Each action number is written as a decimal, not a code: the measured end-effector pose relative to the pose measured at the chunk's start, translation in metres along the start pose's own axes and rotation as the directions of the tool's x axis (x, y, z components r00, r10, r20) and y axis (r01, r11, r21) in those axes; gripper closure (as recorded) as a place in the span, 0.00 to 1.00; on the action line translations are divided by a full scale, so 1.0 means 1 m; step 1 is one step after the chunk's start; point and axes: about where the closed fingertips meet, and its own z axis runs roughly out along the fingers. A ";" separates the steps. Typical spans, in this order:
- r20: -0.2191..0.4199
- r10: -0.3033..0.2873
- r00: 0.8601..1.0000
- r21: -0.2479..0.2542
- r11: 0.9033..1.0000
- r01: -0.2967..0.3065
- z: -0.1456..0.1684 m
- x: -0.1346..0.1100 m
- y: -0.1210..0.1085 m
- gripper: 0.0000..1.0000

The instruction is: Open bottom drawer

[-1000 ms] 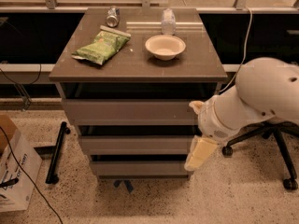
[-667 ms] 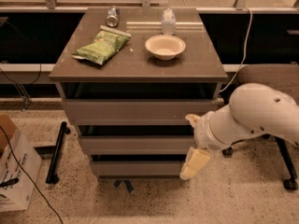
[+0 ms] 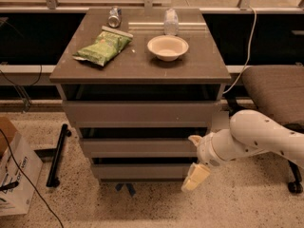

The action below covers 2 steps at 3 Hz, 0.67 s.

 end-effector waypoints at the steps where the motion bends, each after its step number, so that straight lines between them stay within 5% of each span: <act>1: 0.000 0.000 1.000 0.000 1.000 0.000 0.000 0.000 0.000 0.00; 2: -0.030 -0.026 0.999 0.025 0.999 0.027 0.036 0.009 -0.013 0.00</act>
Offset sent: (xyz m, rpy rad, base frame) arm 0.0379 0.0187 -0.0732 -0.0836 -0.0661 0.0129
